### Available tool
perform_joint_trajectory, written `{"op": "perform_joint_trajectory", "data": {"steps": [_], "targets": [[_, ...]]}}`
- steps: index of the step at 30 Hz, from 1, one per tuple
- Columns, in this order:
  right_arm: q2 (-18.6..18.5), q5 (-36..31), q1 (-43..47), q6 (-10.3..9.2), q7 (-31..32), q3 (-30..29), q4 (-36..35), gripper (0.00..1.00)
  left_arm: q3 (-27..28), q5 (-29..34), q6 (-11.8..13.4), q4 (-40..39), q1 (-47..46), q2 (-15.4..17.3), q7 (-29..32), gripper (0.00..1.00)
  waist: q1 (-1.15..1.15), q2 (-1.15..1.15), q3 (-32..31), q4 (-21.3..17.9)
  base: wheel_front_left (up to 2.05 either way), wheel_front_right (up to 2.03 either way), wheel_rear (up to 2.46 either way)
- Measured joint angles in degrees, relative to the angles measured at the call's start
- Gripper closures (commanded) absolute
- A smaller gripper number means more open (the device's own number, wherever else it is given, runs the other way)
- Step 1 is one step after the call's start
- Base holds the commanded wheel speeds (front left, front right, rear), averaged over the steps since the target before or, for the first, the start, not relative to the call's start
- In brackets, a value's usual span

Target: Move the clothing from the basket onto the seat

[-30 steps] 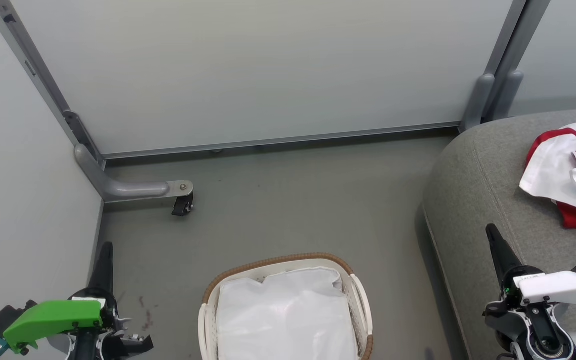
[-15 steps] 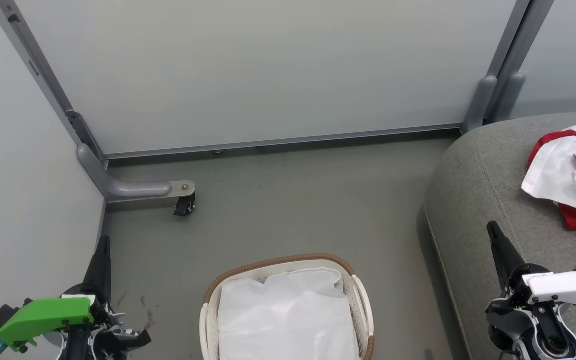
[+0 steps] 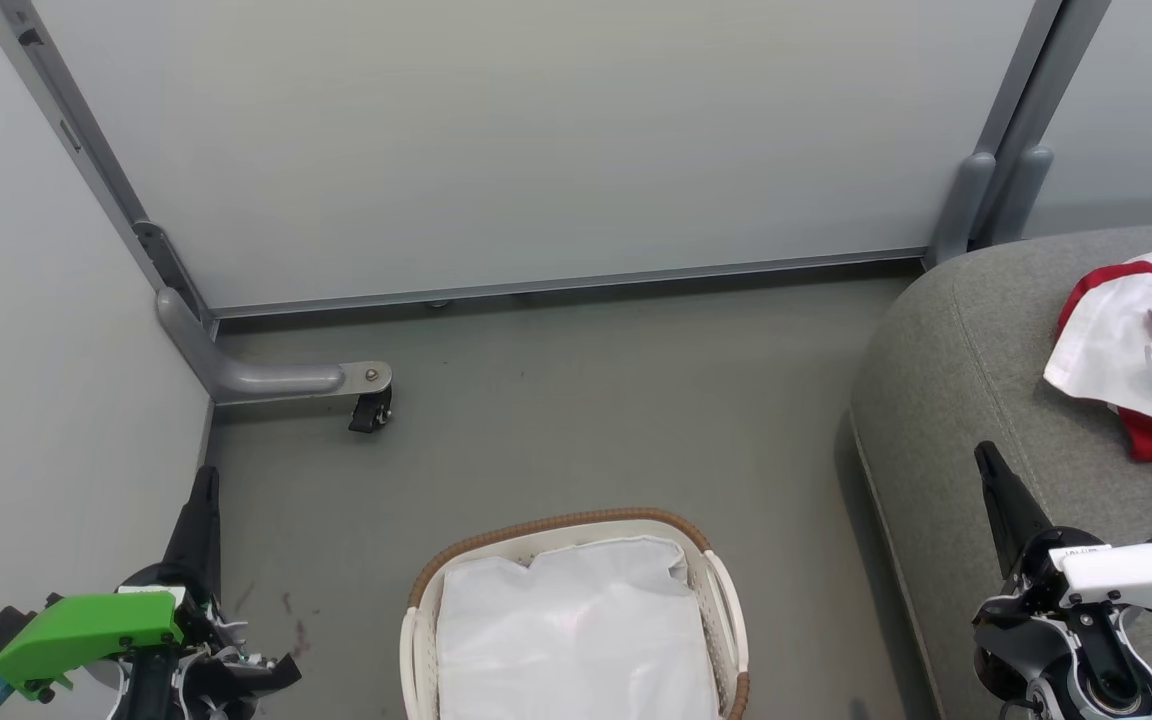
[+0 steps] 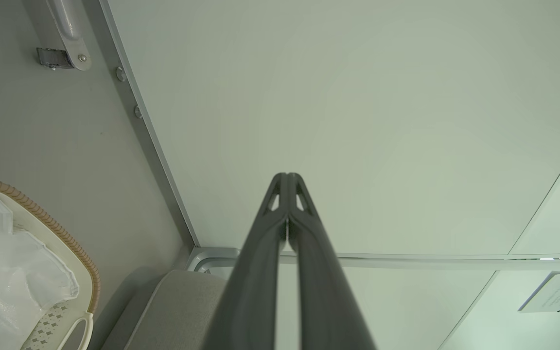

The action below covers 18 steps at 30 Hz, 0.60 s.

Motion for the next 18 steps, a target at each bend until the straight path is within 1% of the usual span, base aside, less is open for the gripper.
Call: {"op": "perform_joint_trajectory", "data": {"steps": [18], "targets": [[0.0, 0.0, 0.0, 0.00, 0.0, 0.0, 0.0, 1.00, 0.0, 0.0, 0.0, 0.0, 0.0, 0.0, 0.0, 1.00, 0.00, 0.00, 0.0, 0.0, 0.00, 0.00, 0.00]]}}
